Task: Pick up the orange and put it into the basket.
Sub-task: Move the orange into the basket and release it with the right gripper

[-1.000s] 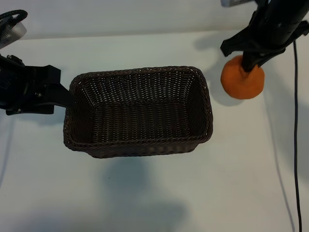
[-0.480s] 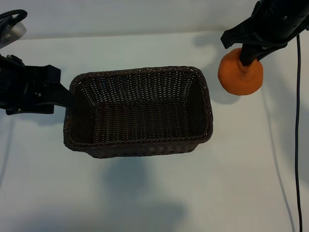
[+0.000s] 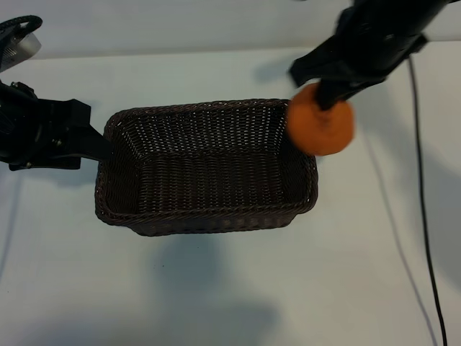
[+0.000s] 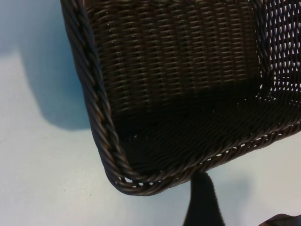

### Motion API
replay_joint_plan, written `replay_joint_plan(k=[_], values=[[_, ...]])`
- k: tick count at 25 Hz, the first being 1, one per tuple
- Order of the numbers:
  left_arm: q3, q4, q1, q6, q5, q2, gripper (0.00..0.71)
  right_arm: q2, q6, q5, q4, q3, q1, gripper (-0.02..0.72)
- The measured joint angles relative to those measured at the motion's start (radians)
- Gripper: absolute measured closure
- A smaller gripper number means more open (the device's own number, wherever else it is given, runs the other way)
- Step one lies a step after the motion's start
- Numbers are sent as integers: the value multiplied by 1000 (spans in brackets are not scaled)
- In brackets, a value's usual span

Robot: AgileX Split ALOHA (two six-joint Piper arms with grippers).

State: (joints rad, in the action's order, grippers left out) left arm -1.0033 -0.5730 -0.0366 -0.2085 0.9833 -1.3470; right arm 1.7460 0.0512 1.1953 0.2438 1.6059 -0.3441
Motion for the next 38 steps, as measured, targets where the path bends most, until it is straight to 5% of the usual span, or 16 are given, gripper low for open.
replay_joint_plan(k=[12, 38], values=[[0, 0, 0, -4, 10, 0, 185, 0, -42, -177, 10, 0, -219, 595], [0, 0, 0, -4, 25, 0, 185, 15, -12, -295, -13, -35, -226, 595]])
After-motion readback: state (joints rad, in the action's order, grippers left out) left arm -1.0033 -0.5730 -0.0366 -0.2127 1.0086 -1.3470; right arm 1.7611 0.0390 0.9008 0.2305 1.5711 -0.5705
